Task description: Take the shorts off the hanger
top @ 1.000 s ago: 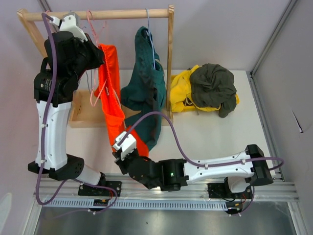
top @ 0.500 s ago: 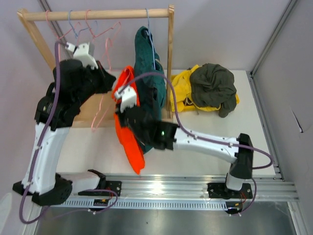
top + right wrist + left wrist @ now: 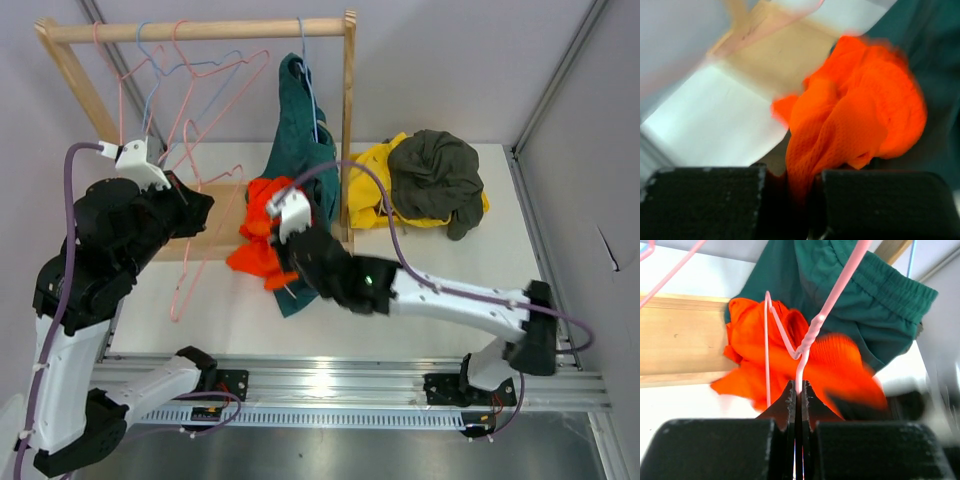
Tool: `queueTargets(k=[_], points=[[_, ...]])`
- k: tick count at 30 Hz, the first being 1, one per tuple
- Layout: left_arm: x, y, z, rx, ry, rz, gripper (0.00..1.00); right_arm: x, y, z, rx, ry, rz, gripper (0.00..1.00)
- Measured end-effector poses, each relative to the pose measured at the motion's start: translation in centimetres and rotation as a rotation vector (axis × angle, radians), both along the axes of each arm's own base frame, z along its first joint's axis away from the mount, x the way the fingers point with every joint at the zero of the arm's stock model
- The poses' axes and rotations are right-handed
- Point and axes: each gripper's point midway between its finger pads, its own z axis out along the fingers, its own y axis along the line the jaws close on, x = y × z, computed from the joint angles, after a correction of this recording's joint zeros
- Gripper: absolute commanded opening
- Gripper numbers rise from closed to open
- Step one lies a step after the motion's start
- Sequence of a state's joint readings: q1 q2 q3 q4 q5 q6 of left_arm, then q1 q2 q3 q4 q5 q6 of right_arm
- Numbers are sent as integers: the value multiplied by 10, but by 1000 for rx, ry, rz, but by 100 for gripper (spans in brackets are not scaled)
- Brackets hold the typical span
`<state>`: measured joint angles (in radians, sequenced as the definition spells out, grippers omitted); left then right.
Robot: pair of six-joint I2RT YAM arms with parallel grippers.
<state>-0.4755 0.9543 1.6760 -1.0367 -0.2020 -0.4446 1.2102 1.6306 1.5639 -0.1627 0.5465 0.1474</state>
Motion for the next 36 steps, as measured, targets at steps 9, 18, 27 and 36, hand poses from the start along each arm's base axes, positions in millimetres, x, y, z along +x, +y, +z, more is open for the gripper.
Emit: queueTargets(k=[9, 18, 27, 36], points=[[-4, 10, -7, 4, -20, 41, 0, -147, -115, 72, 79, -68, 148, 0], [-5, 10, -31, -9, -6, 46, 0, -98, -296, 202, 311, -188, -223, 0], [-5, 10, -27, -22, -33, 45, 0, -64, -296, 254, 141, -359, -391, 0], [3, 4, -51, -7, 0, 33, 0, 33, -298, 308, 52, -528, -519, 0]])
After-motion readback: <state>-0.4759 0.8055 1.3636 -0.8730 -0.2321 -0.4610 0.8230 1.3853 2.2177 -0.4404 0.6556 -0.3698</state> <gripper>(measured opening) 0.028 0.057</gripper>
